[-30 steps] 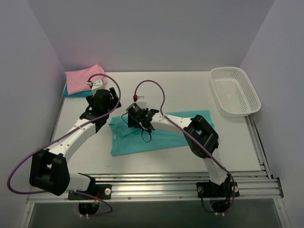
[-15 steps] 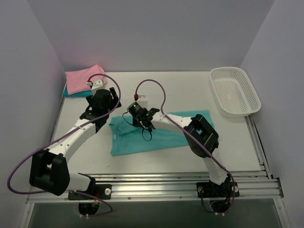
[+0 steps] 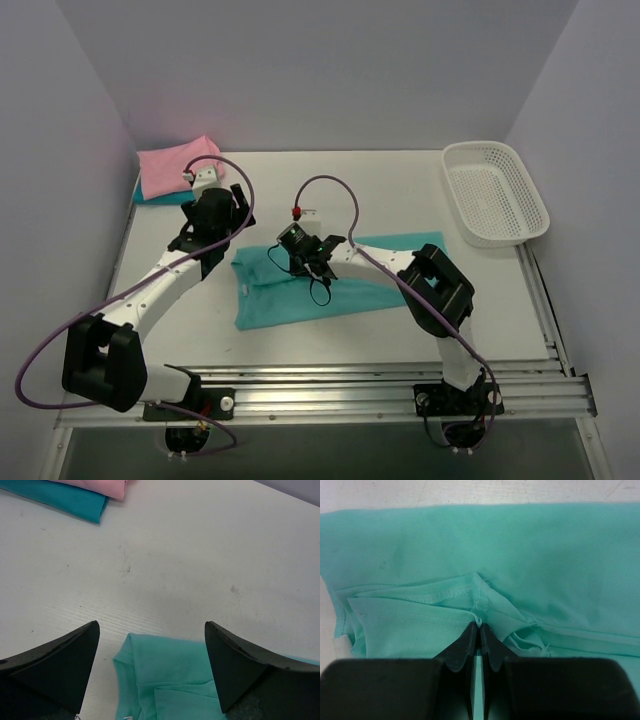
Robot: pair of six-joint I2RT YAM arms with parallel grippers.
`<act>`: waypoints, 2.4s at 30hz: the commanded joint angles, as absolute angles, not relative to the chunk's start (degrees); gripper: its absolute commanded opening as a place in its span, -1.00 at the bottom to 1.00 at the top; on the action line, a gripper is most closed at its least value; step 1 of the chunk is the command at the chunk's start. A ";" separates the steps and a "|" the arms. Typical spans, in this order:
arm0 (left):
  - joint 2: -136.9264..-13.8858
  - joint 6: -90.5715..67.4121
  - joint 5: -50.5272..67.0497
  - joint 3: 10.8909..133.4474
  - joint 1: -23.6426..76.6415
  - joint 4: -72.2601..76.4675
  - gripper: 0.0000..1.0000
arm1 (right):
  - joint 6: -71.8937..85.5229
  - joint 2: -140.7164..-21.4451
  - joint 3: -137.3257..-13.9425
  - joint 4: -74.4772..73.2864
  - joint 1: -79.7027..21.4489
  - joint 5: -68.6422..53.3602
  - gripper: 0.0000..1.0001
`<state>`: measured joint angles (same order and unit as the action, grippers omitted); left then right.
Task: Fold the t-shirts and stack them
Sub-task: Fold the tshirt
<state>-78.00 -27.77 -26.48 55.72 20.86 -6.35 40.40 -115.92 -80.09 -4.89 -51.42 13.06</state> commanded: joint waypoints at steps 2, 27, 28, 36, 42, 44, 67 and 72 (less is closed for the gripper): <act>-76.91 -26.98 -25.84 56.16 20.48 -4.31 0.90 | 40.96 -110.40 -77.88 -5.01 -52.03 14.41 -1.00; -83.67 -27.25 -20.92 58.54 20.48 -4.13 0.92 | 43.15 -100.55 -66.36 -5.01 -56.42 16.52 0.57; -83.50 -27.25 -20.92 58.45 20.48 -4.13 0.92 | 43.15 -99.76 -66.27 -5.44 -56.86 16.87 0.62; -83.85 -28.12 -19.43 58.01 20.65 -3.52 0.92 | 42.37 -94.22 -66.09 -7.56 -59.59 22.23 0.71; -84.64 -28.74 -18.02 57.74 20.92 -2.99 0.94 | 38.15 -101.67 -73.20 -5.37 -57.66 22.95 0.65; -84.11 -28.65 -18.19 57.48 20.92 -2.99 0.94 | 37.09 -107.12 -77.05 -4.57 -56.17 21.37 0.28; -84.11 -28.30 -18.10 56.34 20.83 -0.97 0.95 | 37.09 -117.78 -85.88 -7.82 -52.12 17.05 -1.00; -85.34 -28.13 -18.19 56.86 20.83 -1.05 0.95 | 38.06 -110.68 -81.31 -8.79 -53.79 18.10 -1.00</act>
